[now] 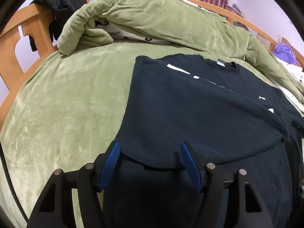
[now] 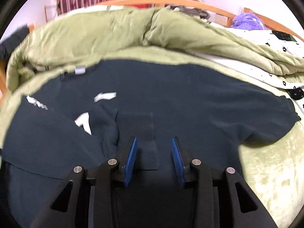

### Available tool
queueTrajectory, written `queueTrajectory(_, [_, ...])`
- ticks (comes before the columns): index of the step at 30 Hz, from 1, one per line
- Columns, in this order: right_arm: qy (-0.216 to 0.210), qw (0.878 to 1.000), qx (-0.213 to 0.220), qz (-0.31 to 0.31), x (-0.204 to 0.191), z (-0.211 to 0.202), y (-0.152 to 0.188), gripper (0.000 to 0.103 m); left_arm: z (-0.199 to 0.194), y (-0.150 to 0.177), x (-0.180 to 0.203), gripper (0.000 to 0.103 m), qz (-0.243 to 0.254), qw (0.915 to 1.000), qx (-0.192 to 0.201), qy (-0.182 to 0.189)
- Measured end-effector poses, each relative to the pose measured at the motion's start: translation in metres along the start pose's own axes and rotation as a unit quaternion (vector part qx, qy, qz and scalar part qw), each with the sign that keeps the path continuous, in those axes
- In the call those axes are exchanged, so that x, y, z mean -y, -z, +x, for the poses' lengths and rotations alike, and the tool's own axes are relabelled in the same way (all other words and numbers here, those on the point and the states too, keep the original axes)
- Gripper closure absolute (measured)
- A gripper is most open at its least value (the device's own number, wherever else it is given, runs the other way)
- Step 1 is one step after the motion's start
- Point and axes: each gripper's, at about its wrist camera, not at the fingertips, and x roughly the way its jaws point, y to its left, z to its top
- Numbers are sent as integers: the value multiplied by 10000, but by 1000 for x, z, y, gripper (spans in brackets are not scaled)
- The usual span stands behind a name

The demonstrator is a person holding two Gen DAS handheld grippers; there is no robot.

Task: Fold small clothes

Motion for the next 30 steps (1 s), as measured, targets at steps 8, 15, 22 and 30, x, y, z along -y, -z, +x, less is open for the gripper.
queueTrajectory(8, [316,9973,597,279,83,-62,-39,40,3,6,13,37,137,9997,198,-59])
queueTrajectory(15, [1122,9920,442,377,189,-63,-28,35,-3,12,25,35,319,9974,622,-158])
queueTrajectory(22, [1059,9902,49,911,257,-14,8,35,-2,14,26,35,366,9942,892,-468])
queueTrajectory(30, [718,9820,-170,1740,308,42,1,35,18,16,31,35,522,9928,777,-749])
